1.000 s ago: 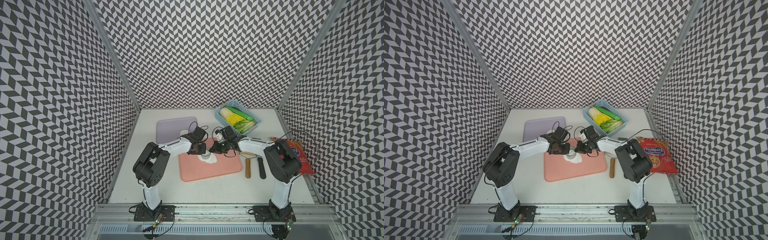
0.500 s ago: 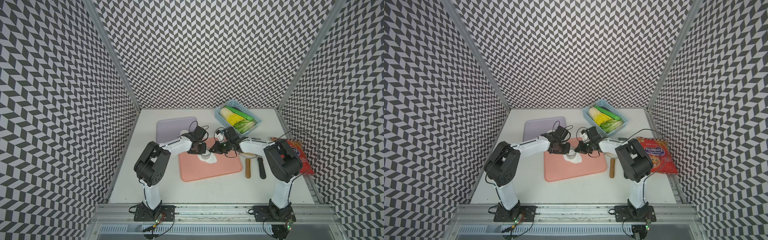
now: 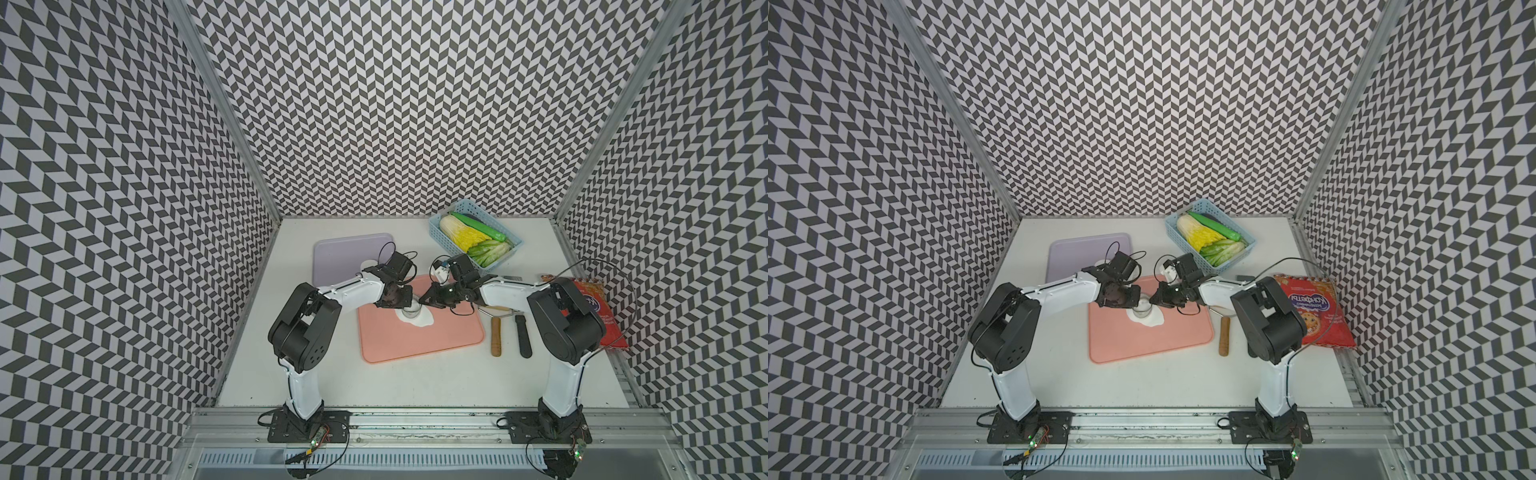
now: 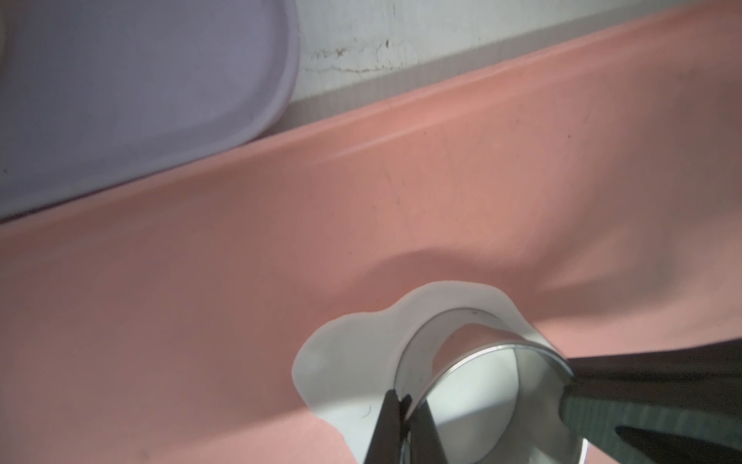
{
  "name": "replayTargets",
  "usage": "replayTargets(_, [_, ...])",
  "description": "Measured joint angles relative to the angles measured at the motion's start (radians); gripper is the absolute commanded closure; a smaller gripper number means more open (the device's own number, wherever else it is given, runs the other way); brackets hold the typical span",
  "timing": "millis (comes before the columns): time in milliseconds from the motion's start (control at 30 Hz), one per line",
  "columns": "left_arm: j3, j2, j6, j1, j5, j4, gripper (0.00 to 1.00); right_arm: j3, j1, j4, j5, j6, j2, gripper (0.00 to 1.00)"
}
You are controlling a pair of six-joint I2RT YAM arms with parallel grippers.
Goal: Roll out the dumpling wrappers from the dough
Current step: Press the dumpling wrapper on the work surface.
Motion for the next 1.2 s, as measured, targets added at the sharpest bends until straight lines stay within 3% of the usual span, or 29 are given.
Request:
replayTargets(600, [-0.014,-0.009,-0.010,-0.007,-0.017,0.015,1.00,-0.030,0.008,0.043,0.023,0.014,-0.027,1.00])
replayTargets(900, [-0.023,-0.016,-0.018,-0.019,-0.044,0.023,1.00,0.035,0.035,-0.064,0.102,0.007,-0.033,1.00])
replayTargets(1200, [-0.013,-0.014,-0.012,-0.027,-0.060,0.010,1.00,0.067,0.047,-0.125,0.138,0.003,-0.028,0.88])
